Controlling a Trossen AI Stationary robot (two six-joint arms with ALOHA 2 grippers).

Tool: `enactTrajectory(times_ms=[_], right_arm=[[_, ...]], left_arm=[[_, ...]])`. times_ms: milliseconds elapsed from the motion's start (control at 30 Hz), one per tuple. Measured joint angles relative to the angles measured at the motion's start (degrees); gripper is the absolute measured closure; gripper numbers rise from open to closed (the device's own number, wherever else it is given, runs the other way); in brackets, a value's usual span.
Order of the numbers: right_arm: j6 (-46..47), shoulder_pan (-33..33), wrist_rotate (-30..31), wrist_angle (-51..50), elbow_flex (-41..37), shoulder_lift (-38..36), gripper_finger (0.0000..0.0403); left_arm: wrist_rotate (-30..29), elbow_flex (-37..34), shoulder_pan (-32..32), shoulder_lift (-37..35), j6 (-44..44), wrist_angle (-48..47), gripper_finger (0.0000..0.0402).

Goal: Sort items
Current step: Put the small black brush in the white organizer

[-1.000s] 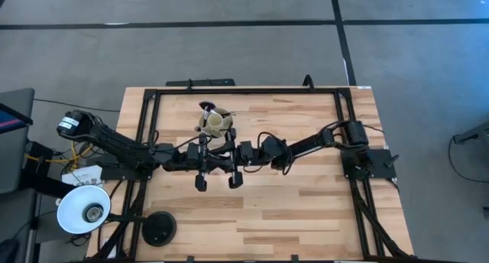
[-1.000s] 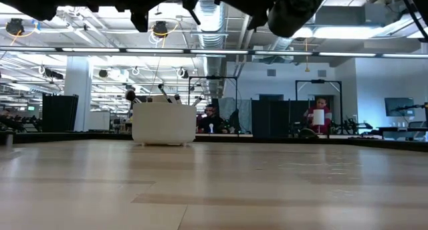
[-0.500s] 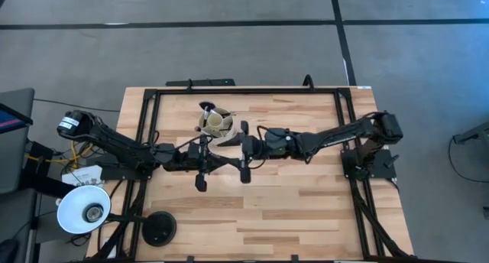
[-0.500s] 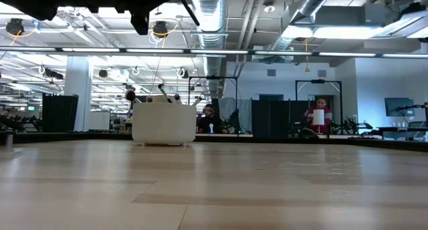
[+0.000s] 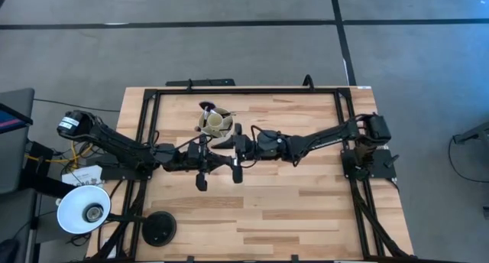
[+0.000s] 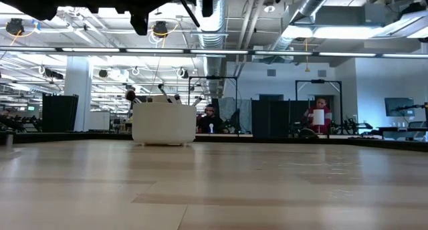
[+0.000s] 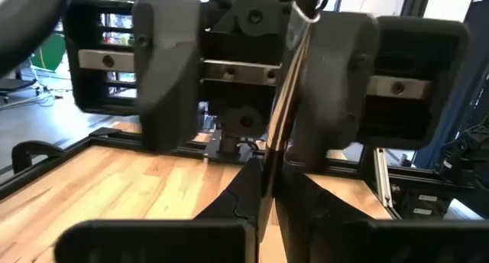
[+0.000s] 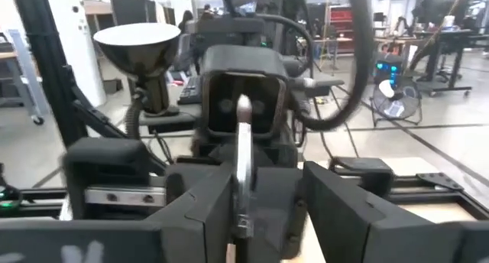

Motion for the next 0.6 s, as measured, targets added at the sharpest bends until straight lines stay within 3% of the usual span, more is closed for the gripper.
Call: enactTrajectory(times_ms=[133,400,600], right_arm=[[0.02,-0.45,-0.02,-0.03,0.0,-0.04,0.0283],[-0.42,0.16,-0.22,-0.9,0.0,-0.52,0.0384],[-1.51,0.19,0.05,-2.33,0.07,-0.55,0.0385]], left_arm=[[-0.21,0.0,0.02,-0.02,-0.02,-0.25,0.038],[-1.01,-0.02,0.02,-0.02,0.17,-1.63,0.0379],[-1.09,-0.09,0.04,0.0,0.28,-1.74,0.0359]])
